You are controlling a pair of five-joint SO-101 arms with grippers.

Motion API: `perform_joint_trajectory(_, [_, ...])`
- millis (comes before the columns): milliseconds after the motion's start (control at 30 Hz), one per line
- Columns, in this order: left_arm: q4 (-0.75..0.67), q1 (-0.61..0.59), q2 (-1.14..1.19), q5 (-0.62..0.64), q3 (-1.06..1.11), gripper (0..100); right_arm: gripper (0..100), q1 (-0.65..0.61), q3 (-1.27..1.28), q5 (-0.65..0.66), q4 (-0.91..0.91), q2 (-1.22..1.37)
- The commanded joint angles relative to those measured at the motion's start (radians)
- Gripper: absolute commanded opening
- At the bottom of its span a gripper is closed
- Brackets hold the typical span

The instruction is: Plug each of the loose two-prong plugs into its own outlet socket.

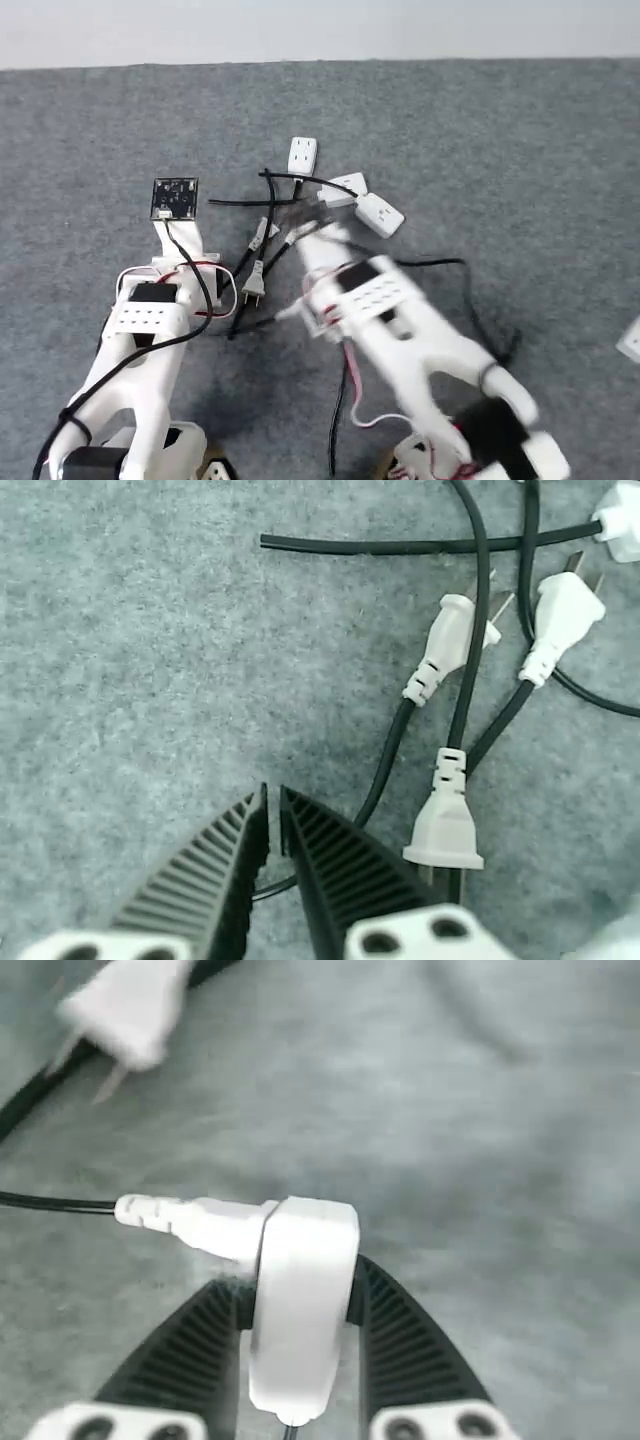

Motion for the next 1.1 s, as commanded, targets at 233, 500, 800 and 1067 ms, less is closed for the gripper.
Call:
perform_joint_trajectory(233, [-0.023,-0.003,-0.005,0.006,-0.028,1,0.9,0.783,-0.054,0.144,0.145,-0.447])
perform_joint_trajectory(500, [-0.023,0.005,-0.003,0.006,-0.028,1,0.9,1.248,-0.055,0.331,0.024,-0.311])
perform_joint_trajectory(800, [-0.021,0.032,-0.002,0.012,-0.028,3,11.0,1.446,-0.226,0.356,-0.096,0.079])
perform_joint_trajectory(1067, [-0.018,0.13,0.005,0.084,-0.024,7,27.7,1.428,-0.417,0.348,0.07,0.245])
